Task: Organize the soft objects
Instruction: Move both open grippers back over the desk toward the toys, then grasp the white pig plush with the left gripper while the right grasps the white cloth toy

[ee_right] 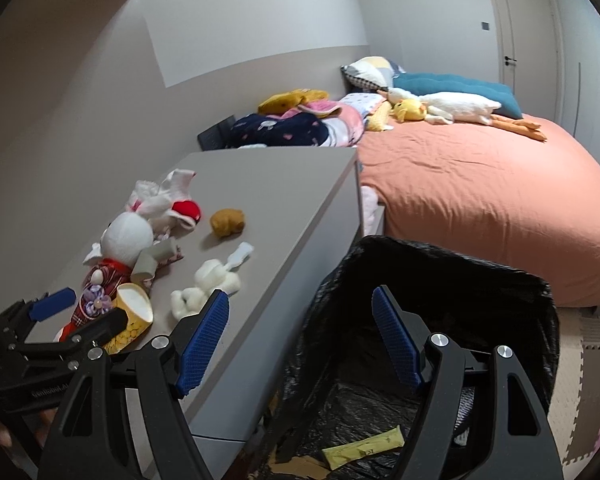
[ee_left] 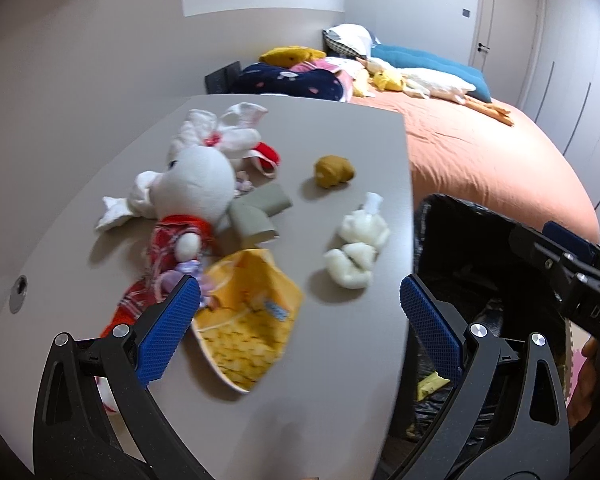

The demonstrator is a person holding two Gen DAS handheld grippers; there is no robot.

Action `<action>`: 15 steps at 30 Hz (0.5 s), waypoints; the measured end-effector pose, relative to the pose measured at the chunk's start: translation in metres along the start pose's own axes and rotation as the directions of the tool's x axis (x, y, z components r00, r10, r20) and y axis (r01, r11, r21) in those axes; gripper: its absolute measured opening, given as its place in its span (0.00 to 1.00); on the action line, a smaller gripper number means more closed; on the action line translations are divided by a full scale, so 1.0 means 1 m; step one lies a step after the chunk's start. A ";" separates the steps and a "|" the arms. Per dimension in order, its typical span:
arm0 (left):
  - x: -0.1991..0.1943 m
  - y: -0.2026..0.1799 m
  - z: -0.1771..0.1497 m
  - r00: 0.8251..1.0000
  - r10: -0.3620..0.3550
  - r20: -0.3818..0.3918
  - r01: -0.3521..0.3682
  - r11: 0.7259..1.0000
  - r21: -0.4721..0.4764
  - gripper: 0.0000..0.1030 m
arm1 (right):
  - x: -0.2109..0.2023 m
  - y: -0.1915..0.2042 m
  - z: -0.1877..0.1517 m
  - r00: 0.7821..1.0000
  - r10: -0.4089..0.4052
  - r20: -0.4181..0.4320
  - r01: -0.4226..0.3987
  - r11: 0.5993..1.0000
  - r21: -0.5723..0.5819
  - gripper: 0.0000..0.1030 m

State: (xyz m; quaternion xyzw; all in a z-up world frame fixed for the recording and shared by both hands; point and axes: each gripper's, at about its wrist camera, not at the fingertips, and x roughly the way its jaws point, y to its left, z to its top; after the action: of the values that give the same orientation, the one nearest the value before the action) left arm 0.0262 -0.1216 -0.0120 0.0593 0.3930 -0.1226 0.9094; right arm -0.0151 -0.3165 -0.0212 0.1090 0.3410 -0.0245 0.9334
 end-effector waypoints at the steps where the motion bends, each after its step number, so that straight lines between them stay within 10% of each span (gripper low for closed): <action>1: 0.000 0.005 0.000 1.000 0.006 0.001 -0.006 1.000 -0.004 0.94 | 0.002 0.004 0.000 1.000 0.002 -0.005 -0.002 1.000 -0.007 0.73; 15: 0.004 0.068 0.009 0.997 0.078 0.003 -0.077 0.994 -0.076 0.94 | 0.045 0.053 -0.004 0.995 0.056 -0.086 -0.062 0.996 -0.063 0.73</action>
State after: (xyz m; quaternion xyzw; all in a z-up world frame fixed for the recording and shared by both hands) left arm 0.0532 -0.0584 -0.0081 0.0394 0.3920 -0.0722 0.9163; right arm 0.0232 -0.2632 -0.0429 0.0894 0.3771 0.0188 0.9216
